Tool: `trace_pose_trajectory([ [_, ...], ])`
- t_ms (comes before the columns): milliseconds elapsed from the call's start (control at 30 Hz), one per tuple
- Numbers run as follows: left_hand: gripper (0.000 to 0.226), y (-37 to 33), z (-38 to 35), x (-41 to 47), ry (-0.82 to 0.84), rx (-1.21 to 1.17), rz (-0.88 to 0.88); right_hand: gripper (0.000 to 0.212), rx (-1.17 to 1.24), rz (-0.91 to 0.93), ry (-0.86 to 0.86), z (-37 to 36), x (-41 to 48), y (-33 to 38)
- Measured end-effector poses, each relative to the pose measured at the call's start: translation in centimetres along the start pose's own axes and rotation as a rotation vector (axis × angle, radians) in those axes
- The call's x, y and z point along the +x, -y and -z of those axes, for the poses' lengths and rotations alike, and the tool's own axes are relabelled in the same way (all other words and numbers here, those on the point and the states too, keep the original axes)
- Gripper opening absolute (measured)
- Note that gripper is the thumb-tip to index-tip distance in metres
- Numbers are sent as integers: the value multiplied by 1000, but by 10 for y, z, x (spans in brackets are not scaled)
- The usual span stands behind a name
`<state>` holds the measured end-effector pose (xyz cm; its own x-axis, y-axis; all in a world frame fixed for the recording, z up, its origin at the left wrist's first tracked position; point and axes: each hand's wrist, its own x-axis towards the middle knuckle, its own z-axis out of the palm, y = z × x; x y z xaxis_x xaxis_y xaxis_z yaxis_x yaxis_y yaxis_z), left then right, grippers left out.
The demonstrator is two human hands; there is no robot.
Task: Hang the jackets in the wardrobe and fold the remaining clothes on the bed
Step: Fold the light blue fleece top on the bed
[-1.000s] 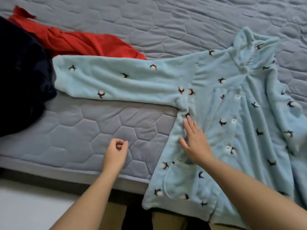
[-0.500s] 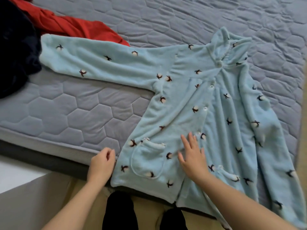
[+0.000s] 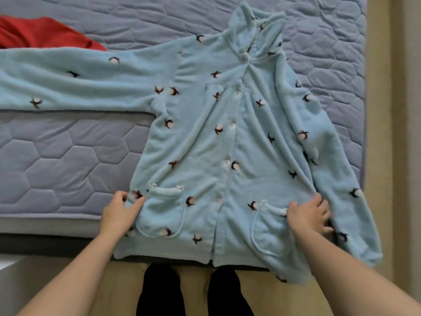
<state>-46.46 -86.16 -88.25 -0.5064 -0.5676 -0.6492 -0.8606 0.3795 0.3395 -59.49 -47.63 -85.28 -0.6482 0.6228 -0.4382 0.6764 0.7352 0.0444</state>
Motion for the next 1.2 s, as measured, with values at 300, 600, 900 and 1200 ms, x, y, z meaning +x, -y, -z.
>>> trace_pose_trajectory([
  [300, 41, 11, -5, -31, 21, 45, -14, 21, 32, 50, 154, 31, 48, -75],
  [600, 34, -24, 6, -16, 98, 102, 29, 74, -184, 113, 64, 26, 16, -19],
  [900, 24, -129, 16, 81, 191, -753, 152, 72, -203, 925, 112, -29, -44, 149],
  [1200, 16, -143, 20, 138, 21, -856, 163, 66, -547, 917, -49, -59, -21, 190],
])
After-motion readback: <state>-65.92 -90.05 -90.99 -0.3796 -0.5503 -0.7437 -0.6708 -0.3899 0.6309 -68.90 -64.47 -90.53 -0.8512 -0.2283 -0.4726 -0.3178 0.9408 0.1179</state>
